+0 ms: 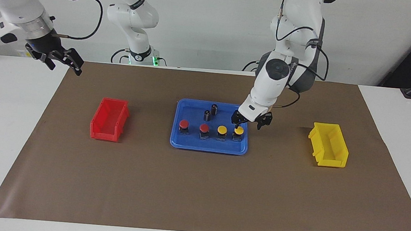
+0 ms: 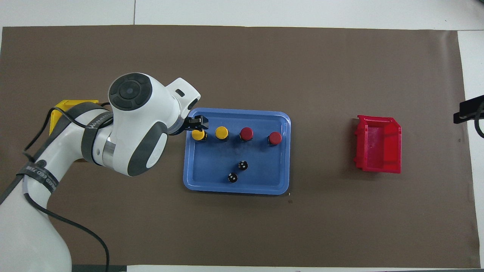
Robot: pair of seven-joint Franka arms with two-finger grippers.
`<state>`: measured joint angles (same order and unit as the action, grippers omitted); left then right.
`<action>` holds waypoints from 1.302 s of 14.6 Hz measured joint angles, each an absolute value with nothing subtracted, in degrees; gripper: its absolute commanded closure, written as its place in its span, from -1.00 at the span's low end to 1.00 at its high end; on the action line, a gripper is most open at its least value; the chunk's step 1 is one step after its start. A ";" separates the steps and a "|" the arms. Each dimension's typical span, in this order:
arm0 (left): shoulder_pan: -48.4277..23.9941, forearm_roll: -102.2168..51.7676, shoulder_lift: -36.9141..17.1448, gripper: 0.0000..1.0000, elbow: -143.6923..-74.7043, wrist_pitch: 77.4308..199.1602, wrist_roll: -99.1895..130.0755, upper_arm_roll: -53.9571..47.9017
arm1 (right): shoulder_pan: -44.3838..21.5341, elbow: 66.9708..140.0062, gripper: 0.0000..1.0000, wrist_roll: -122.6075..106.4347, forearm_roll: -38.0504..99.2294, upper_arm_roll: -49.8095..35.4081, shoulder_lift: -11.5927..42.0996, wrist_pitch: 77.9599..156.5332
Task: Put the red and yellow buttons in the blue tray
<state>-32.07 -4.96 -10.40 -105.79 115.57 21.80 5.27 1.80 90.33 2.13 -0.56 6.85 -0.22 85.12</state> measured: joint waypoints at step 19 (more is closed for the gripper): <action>-9.32 0.17 4.46 -1.00 -100.52 102.94 -12.66 4.65 | 1.80 90.61 -1.00 2.13 -0.61 6.77 -0.40 84.96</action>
<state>-9.32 0.17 4.46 -100.52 102.94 -12.66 4.65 1.80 90.61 2.13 -0.61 6.77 -0.40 84.96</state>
